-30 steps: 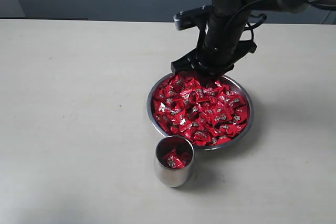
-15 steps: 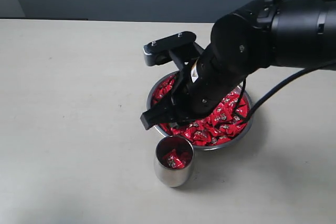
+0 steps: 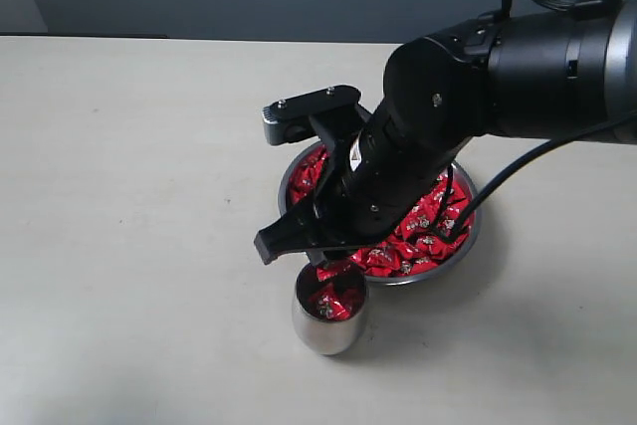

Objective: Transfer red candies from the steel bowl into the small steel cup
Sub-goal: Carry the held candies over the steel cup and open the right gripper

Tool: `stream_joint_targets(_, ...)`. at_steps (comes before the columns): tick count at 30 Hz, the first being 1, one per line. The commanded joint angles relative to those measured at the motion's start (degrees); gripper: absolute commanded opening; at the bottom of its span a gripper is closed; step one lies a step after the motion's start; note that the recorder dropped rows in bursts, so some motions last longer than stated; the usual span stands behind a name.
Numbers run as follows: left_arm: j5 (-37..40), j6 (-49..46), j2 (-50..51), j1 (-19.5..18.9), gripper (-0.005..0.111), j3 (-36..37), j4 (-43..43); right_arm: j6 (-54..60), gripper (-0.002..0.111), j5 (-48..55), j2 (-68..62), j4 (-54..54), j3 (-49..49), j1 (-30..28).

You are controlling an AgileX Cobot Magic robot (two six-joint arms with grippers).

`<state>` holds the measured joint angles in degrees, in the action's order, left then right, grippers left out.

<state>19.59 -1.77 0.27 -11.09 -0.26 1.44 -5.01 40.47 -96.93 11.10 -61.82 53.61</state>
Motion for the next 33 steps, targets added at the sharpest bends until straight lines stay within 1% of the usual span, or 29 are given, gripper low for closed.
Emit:
stream_joint_targets(1, -0.45, 0.08, -0.27, 0.38, 0.0, 0.26, 0.11, 0.56, -0.001, 1.99, 0.01, -0.08, 0.27, 0.11)
stream_joint_targets(11, -0.45, 0.08, -0.27, 0.38, 0.0, 0.26, 0.11, 3.02, -0.001, 3.79, 0.01, -0.17, 0.27, 0.11)
stream_joint_targets(13, -0.45, 0.08, -0.27, 0.38, 0.0, 0.26, 0.11, 3.56, 0.005, 3.78, 0.01, -0.17, 0.27, 0.11)
stream_joint_targets(16, -0.45, 0.08, -0.27, 0.38, 0.0, 0.26, 0.11, 3.52, 0.022, 3.55, 0.01, -0.17, 0.27, 0.11)
stream_joint_targets(17, -0.45, 0.08, -0.27, 0.38, 0.0, 0.26, 0.11, 3.52, 0.029, 3.55, 0.01, -0.17, 0.27, 0.11)
stream_joint_targets(19, -0.45, 0.08, -0.27, 0.38, 0.0, 0.26, 0.11, 3.52, 0.037, 3.39, 0.01, -0.17, 0.27, 0.11)
stream_joint_targets(20, -0.45, 0.08, -0.27, 0.38, 0.0, 0.26, 0.11, 3.52, 0.039, 3.39, 0.01, -0.17, 0.27, 0.11)
stream_joint_targets(29, -0.45, 0.08, -0.27, 0.38, 0.0, 0.26, 0.11, 3.52, 0.04, 1.68, 0.14, -0.06, 0.27, 0.11)
stream_joint_targets(33, -0.45, 0.08, -0.27, 0.38, 0.0, 0.26, 0.11, 3.52, 0.04, -0.72, 1.16, -1.95, 0.27, -0.02)
